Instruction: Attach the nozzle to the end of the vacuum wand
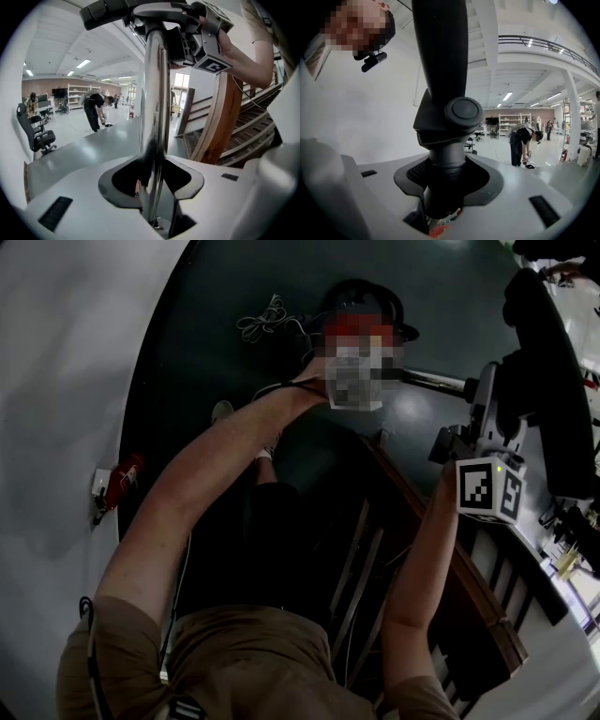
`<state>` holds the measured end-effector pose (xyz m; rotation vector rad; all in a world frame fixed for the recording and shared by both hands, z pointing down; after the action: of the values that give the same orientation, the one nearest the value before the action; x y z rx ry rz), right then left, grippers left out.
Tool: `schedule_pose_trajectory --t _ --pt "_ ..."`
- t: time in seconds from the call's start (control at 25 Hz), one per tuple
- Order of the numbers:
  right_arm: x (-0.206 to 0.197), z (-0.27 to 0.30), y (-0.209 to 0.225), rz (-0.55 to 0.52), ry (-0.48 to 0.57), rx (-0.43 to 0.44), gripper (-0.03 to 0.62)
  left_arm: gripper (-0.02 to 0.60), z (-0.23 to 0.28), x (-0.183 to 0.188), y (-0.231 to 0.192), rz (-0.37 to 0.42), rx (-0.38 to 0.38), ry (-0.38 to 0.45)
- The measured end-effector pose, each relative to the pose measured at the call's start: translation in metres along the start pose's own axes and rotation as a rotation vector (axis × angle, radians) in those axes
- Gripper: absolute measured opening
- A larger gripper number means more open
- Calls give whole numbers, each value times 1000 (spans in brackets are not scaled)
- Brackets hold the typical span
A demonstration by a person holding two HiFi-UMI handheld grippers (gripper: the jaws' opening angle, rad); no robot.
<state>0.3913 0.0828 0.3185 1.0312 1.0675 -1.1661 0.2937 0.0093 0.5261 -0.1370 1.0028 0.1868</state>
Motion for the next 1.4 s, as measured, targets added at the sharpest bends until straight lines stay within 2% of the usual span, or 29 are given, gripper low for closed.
schedule_pose_trajectory --t 0.12,0.2,0.36,0.48,0.6,0.76,0.96,1.16,1.24,1.32,1.4 --pt "1 2 -12 -19 -13 52 180 152 -5 -6 8 20 78 19" --pt "4 10 -32 -52 -42 120 181 153 -15 -17 15 -3 145 38" --pt "9 32 -82 -131 -64 243 181 236 -65 -43 19 -196 260 127" --pt "9 48 -118 -168 -63 298 181 241 -114 -69 14 -305 364 175" --pt "8 62 -145 -161 -63 338 181 241 -168 -96 3 -384 448 213" --pt "3 94 -204 -131 -103 471 181 241 -242 -136 10 -476 545 257" --pt "-7 156 -303 -176 -166 678 181 241 -324 -180 31 -571 689 220" --pt "-55 190 -441 -277 -310 866 181 241 -404 -241 69 -703 743 145" --pt "-72 210 -478 -322 -358 935 181 241 -425 -249 69 -735 783 135" --pt "-74 232 -501 -350 -402 978 179 241 -446 -241 65 -751 809 118" --pt "-89 244 -536 -379 -452 987 179 241 -472 -253 77 -750 826 100"
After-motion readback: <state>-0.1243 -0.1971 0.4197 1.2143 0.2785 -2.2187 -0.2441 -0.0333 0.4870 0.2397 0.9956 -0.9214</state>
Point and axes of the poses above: the fingertips, and each gripper's own axes: z forward along the fingers, y to its right, x out of its top, the point moved 9 cm from there along -z, backward along the fingers, and after that the axes turned 9 degrees about x, right-handed, at the moved point
